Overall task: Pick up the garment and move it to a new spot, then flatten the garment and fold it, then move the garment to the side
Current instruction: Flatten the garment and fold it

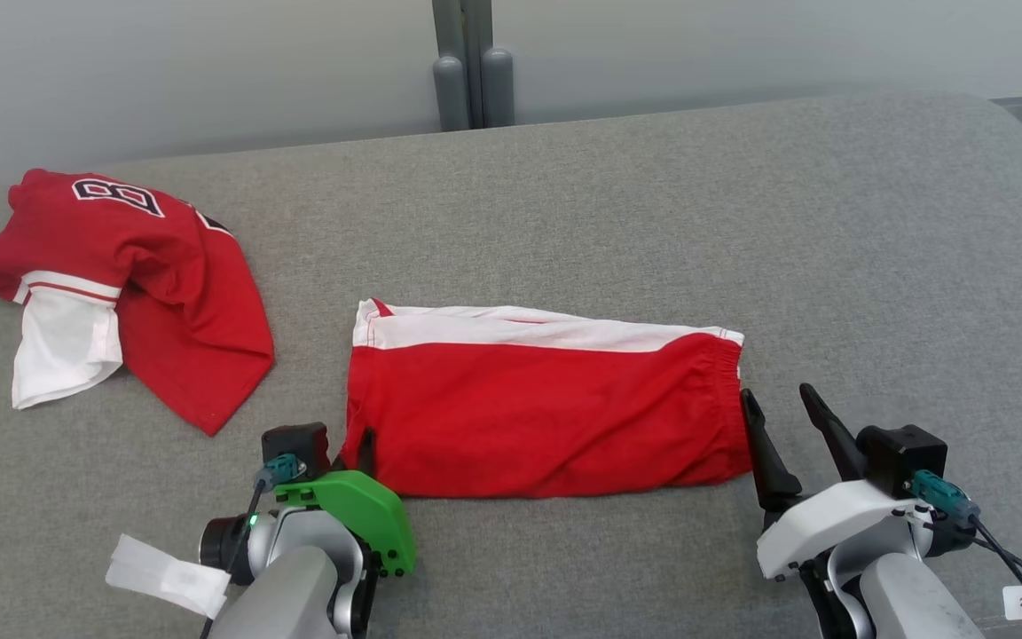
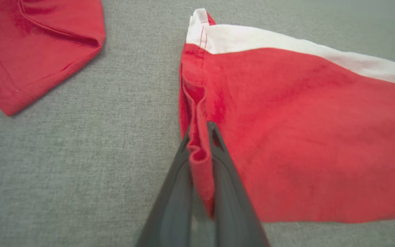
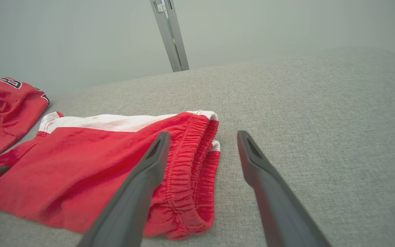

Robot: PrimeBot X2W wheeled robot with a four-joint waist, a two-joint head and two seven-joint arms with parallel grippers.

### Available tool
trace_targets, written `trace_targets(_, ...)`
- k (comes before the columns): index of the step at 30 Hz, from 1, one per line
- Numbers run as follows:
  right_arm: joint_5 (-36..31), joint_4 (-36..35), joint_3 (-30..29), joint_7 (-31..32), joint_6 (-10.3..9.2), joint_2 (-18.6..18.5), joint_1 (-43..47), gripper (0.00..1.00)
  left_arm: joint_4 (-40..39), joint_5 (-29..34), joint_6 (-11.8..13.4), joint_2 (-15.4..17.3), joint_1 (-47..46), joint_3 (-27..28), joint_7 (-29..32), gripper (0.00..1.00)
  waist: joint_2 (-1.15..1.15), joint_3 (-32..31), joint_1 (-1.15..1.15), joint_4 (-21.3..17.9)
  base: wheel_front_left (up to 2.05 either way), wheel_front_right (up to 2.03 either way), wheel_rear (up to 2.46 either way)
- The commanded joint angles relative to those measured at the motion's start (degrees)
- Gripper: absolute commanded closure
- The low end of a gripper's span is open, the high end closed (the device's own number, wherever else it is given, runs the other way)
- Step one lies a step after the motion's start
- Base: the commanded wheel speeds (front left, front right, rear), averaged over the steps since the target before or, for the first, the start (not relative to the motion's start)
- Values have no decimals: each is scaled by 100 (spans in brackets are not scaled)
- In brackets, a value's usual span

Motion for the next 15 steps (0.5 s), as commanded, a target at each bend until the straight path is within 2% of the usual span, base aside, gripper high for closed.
trace_targets(1, -56, 10, -28, -16, -2, -1, -23, 0, -61, -63, 64, 21, 84, -69, -35, 100, 0, 13, 0, 66, 0, 0, 0)
trace_targets(2, -55, 15, -49, -15, -2, -1, -24, 0, -114, -44, 104, 19, 83, -130, -39, 100, 0, 25, 0, 101, 0, 0, 0)
trace_targets(3, -69, 17, -68, -15, -2, -3, -29, 0, -155, -10, 145, 20, 74, -182, -51, 61, 0, 40, 0, 137, 0, 0, 0)
trace_targets(4, -74, 25, -91, -16, -2, -6, -34, 0, -201, 18, 176, 20, 64, -222, -61, 0, 0, 54, 0, 177, 0, 0, 0)
trace_targets(7, -102, 57, -166, -15, -2, -14, -67, 0, -402, 212, 302, 22, -32, -253, -81, 0, 0, 110, 0, 302, 0, 0, 0)
trace_targets(11, -193, 161, -306, -15, -2, 5, -120, 0, -958, 759, 541, 213, 42, -166, -81, 0, 0, 173, 0, 467, 0, 0, 0)
trace_targets(15, -286, 272, -439, -15, -2, 30, -150, 0, -1362, 1148, 657, 328, 220, -98, -77, 0, 0, 190, 0, 586, 0, 0, 0)
